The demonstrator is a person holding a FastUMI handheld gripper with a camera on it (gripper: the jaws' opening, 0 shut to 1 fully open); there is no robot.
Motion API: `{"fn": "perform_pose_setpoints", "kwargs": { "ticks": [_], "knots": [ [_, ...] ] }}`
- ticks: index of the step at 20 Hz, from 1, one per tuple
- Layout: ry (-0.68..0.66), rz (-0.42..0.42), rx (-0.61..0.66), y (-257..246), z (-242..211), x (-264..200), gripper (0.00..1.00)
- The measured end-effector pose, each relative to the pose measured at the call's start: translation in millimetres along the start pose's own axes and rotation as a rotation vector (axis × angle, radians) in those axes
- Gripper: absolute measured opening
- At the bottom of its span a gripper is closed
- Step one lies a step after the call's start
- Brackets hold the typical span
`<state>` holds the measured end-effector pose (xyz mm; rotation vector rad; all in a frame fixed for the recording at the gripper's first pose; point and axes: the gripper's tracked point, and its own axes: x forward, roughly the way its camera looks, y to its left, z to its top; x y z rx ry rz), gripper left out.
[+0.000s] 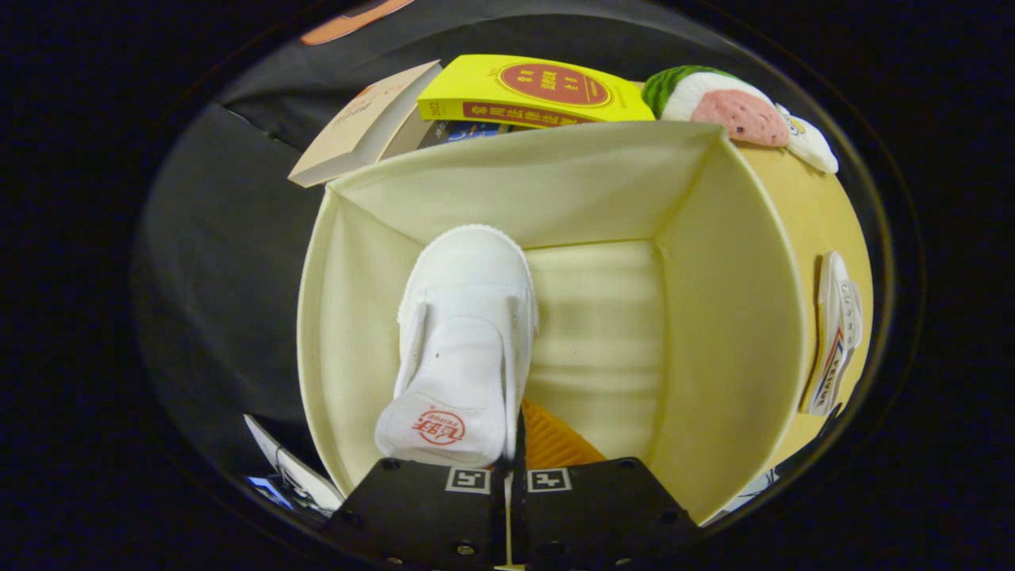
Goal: Open the storage box then place both shoes into the box .Put the left shoe in first, then the right shoe, with the right side of both shoes facing outward in a uniform manner.
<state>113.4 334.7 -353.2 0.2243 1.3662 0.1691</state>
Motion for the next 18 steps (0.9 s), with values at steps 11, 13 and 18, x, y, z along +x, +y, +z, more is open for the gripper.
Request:
{"fn": "perform_pose_setpoints", "kwargs": {
  "ticks": [11,13,18],
  "knots": [
    [0.027,0.044,-0.097,6,-1,-58,0.89],
    [-0.007,0.027,-0.150,-5,1,-86,0.93],
    [-0.058,0.039,-0.194,-49,7,-140,0.96]
  ]
}}
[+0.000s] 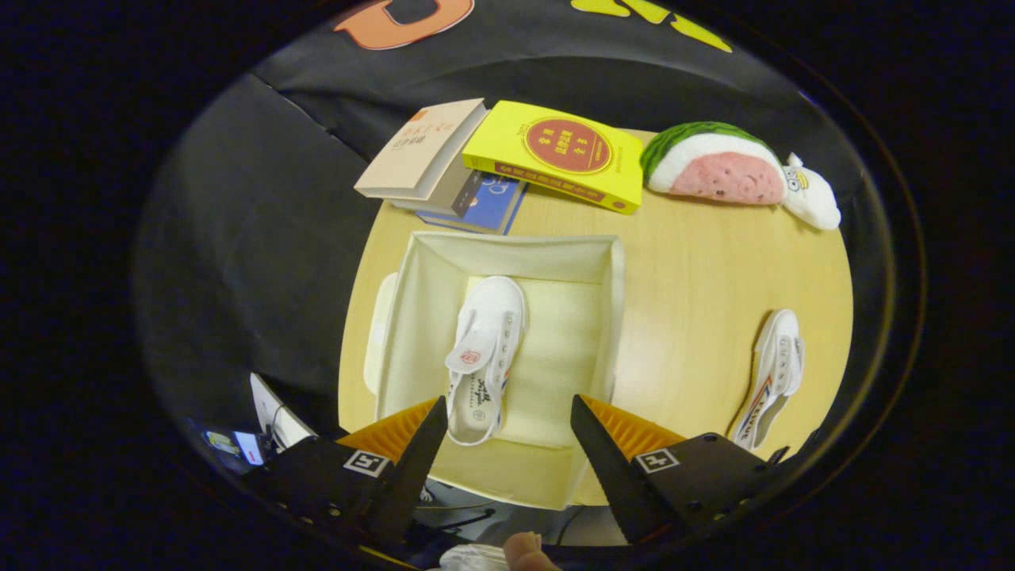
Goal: Open the storage box then place both shoes into the box .Put the left shoe in first, then the right shoe, with the right side of both shoes facing outward in a uniform manner.
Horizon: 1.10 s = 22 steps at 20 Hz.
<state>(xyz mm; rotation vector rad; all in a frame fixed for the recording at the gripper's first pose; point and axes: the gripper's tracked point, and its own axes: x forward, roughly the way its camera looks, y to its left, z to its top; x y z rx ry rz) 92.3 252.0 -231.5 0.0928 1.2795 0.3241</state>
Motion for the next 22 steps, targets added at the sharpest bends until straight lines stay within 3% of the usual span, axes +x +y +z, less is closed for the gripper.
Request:
{"fn": "perform_pose_setpoints", "kwargs": {
  "ticks": [5,9,12,16,22],
  "knots": [
    [0.000,0.020,0.019,-73,-18,-30,0.96],
    [-0.003,-0.009,0.073,-152,-25,-42,0.96],
    [-0.013,-0.079,0.104,-220,-28,-38,0.96],
    [0.010,-0.215,0.052,-304,-44,-23,0.97],
    [0.123,-0.304,0.014,-374,-80,11,0.97]
  ]
}}
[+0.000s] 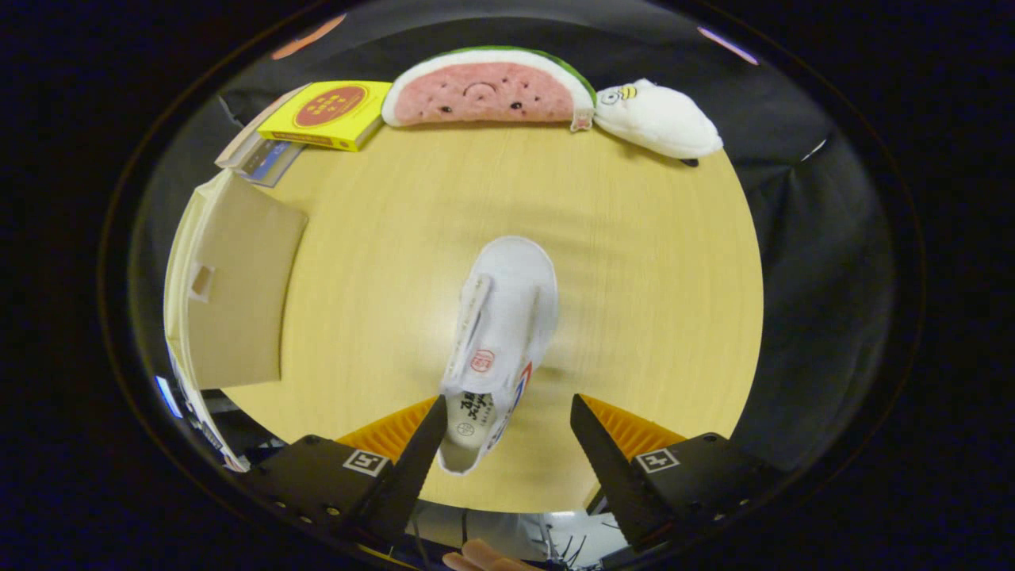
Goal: Open the storage box then place both shoes into the box .Put the left shoe in first, then the right shoe, with the right side of both shoes facing outward in a uniform manner.
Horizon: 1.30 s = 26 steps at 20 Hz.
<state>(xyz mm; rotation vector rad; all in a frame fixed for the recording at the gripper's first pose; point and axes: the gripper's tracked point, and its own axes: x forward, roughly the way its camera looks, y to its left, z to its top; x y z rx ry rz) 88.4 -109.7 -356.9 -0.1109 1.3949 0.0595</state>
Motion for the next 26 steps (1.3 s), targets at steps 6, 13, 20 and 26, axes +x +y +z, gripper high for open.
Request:
{"fn": "perform_pose_setpoints", "kwargs": {
  "ticks": [6,13,20,26],
  "knots": [
    [-0.006,-0.027,0.063,-12,12,47,0.90],
    [0.012,-0.027,0.048,-3,3,62,0.67],
    [-0.074,-0.143,0.055,-13,1,68,0.30],
    [-0.051,0.057,0.156,-10,-1,69,0.00]
  ]
}}
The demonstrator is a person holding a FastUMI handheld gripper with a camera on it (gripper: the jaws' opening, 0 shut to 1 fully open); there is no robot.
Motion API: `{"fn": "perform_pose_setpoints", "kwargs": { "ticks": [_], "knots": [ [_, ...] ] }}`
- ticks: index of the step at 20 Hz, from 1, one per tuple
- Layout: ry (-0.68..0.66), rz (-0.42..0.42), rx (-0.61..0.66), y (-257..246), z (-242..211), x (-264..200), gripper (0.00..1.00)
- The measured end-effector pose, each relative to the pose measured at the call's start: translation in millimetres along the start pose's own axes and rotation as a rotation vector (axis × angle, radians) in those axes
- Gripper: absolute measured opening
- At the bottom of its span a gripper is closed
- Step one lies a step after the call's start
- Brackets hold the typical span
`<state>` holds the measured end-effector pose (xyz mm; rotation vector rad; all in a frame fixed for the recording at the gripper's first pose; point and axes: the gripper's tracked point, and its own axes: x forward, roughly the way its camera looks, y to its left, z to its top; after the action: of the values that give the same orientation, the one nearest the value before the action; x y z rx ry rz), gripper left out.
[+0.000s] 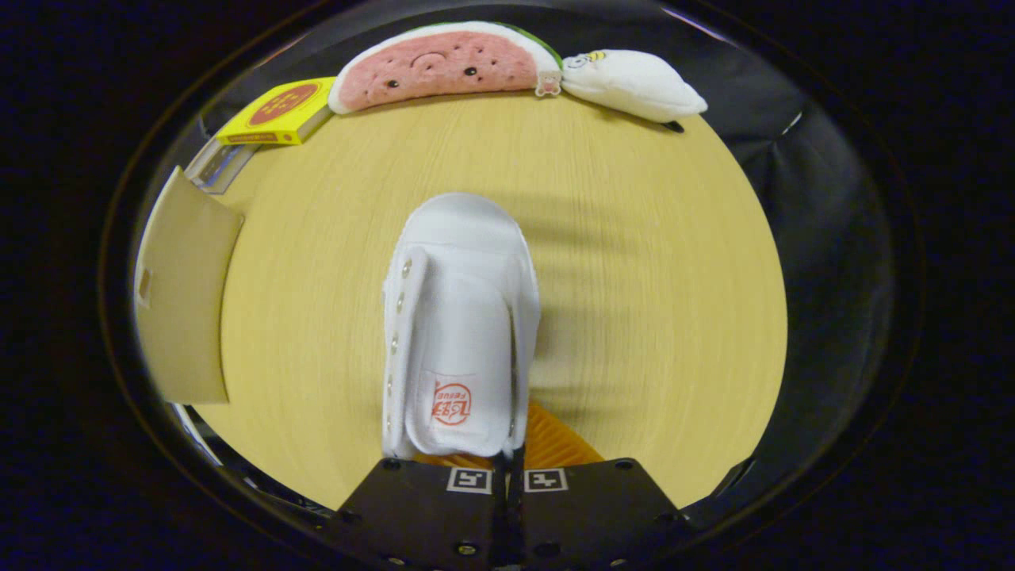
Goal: Open the storage box then place both shoes into the box .Put the left shoe in first, then the right shoe, with the right side of both shoes facing outward in a uniform manner.
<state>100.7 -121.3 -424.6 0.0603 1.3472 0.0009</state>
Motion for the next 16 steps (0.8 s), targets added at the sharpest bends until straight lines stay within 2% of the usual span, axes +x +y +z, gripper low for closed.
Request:
{"fn": "perform_pose_setpoints", "kwargs": {
  "ticks": [2,6,9,16],
  "knots": [
    [0.013,0.088,0.068,0,-1,-5,0.00],
    [0.019,0.131,0.200,-1,-15,-25,0.00],
    [-0.007,0.120,0.207,6,-18,-48,0.00],
    [-0.090,0.191,0.223,68,-5,-124,0.00]
  ]
}}
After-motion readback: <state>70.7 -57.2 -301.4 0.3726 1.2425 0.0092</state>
